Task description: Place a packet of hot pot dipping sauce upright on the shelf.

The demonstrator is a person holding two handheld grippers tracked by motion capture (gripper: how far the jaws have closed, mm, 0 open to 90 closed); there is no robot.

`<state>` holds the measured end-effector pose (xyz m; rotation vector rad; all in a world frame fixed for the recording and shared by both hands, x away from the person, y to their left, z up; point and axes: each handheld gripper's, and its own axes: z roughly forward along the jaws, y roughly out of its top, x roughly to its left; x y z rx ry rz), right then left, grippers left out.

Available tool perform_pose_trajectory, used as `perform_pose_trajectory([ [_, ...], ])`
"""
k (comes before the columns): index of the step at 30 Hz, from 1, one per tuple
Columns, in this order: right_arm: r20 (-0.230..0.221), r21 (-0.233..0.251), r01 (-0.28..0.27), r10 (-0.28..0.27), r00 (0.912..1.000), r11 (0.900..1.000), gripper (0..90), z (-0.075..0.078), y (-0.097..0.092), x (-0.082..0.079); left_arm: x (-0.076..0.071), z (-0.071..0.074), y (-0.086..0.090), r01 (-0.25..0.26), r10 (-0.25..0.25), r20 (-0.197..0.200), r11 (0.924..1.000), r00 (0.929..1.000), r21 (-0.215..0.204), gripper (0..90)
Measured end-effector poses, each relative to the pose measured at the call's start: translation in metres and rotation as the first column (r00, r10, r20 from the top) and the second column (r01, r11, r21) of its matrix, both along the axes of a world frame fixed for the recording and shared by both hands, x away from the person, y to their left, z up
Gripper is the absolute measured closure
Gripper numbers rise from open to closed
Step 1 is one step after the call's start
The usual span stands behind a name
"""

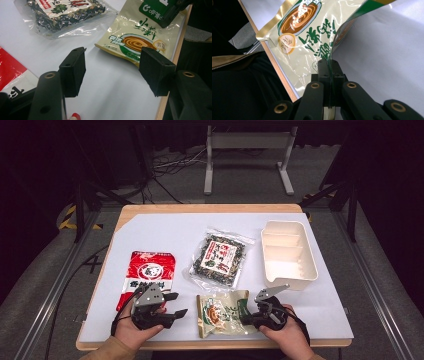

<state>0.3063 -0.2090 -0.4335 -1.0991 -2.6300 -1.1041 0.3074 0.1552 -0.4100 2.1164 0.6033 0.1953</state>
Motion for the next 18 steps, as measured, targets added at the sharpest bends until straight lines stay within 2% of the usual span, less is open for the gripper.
perform_pose_trajectory([
  [4,-0.003,0.022,0.0,0.0,1.0,0.9998,89.7,0.004,-0.002,-0.001,0.0,0.0,0.0,-0.001,0.001,0.0,1.0,1.0,-0.001,38.8],
  [11,-0.006,0.088,-0.004,0.004,1.0,0.9962,89.7,0.013,-0.007,-0.002,0.001,0.0,0.001,-0.001,0.001,0.003,1.0,1.0,0.007,38.8],
  [18,0.003,0.138,-0.012,0.012,0.9999,0.9904,89.8,0.027,-0.012,-0.004,0.0,0.0,0.001,-0.007,0.007,0.002,1.0,1.0,0.002,38.8],
])
